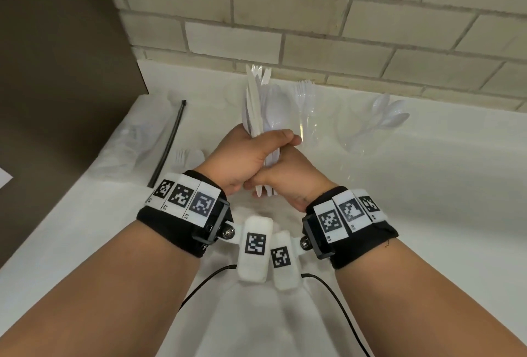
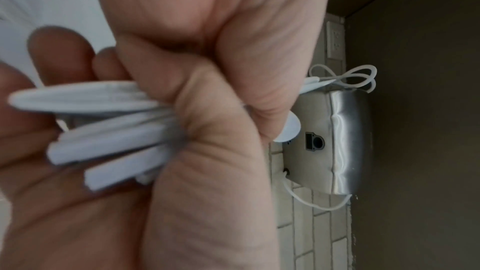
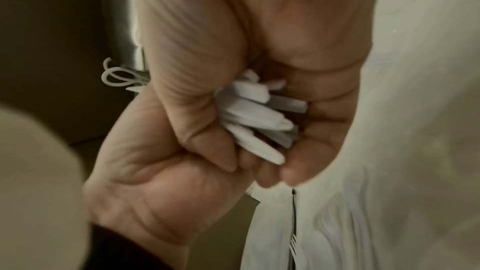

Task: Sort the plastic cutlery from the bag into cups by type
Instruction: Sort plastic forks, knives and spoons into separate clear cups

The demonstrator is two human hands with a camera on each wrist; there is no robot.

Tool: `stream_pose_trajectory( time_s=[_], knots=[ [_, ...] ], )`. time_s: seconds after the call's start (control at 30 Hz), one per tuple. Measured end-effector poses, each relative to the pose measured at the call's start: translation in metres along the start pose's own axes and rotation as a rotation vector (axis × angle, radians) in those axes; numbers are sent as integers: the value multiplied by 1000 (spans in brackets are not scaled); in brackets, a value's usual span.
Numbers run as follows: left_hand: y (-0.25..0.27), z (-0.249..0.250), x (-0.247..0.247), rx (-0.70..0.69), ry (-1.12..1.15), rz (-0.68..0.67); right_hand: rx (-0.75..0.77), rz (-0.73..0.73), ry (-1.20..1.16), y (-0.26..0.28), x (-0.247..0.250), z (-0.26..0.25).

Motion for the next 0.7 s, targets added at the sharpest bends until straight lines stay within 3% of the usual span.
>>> stream_pose_trajectory(
  time_s=[0.1, 0.23, 0.3, 0.4, 0.53, 0.6, 0.7],
  knots=[
    [0, 0, 0, 7, 0, -11, -53, -83, -118, 3, -4, 4],
    [6, -4, -5, 101, 41, -310, -63, -486, -402, 15, -21, 11],
    [10, -7, -6, 130, 89, -349, -86, -517, -376, 16, -25, 13],
    [12, -6, -4, 108, 155, -212, -69, -312, -183, 9, -18, 6],
    [0, -6, 19, 10, 464, 86, -75, -79, 339, 3, 14, -7],
    [-6, -6, 33, -28, 553, 191, -70, 143, 340, 3, 39, -17],
    [-6, -12, 40, 9, 410, 252, 20, 444, 134, 4, 63, -33]
  ],
)
Point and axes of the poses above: each hand's wrist, its own y-axis away from the middle knuckle, its own x-axis out of the back of the hand, z = x × y, the point moved 6 cm from there along -y, towards the middle knuckle, and after that the axes turned 13 degrees about y, right-handed, at the moved point
